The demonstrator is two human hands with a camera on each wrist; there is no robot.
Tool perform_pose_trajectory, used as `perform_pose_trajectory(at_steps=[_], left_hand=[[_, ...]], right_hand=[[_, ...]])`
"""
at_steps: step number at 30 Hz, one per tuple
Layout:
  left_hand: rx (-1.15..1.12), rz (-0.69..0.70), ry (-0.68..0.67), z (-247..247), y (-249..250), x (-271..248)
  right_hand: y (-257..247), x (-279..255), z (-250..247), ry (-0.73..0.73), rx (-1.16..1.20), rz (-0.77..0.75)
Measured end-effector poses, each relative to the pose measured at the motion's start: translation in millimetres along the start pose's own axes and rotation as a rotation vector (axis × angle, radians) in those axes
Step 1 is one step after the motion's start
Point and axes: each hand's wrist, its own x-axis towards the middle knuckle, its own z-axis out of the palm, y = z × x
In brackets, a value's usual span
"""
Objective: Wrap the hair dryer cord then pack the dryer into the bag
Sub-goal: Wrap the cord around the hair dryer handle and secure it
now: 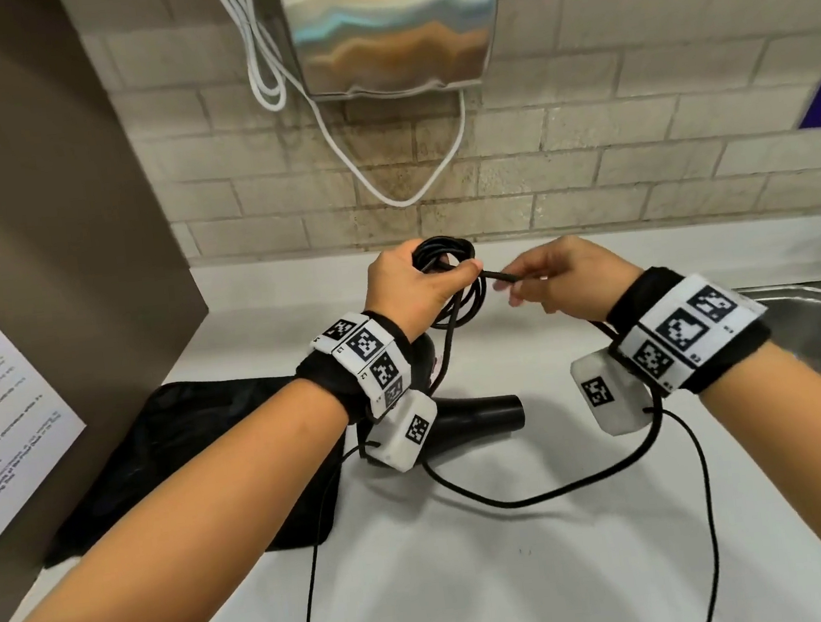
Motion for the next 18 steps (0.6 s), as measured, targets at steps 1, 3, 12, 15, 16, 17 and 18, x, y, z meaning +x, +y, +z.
perform_pose_trajectory(at_steps=[1,3,12,15,16,17,18], left_hand=[[0.008,0.008,-0.016,2.8,0.6,-2.1],[0.021,0.024,-0.049,10.6,1.5,-7.9],[0.016,0.005,0.002,18.6,1.2,-2.4],[0.013,-0.001,0.059,9.8,-1.6,3.9],[-0.007,-0.009,0.084,6.8,-2.9,6.1],[-0.022,-0.018,0.107,4.2,-4.6,8.1],[-0.030,-0.025,0.124,1.9,-6.1,9.7]], right_hand=[[0.0,3.0,4.0,0.071,0.007,-0.031],[-3.6,8.0,11.4,0.166,0.009,-0.061],[-35.2,10.6,13.9,0.403,0.216,-0.100],[-25.1,9.1,9.2,0.291,-0.029,-0.039],[-18.7,9.0,9.3,0.205,-0.138,0.008],[-11.8,9.5,11.0,0.112,-0.212,0.055],[-5.6,9.7,13.7,0.035,-0.229,0.087]])
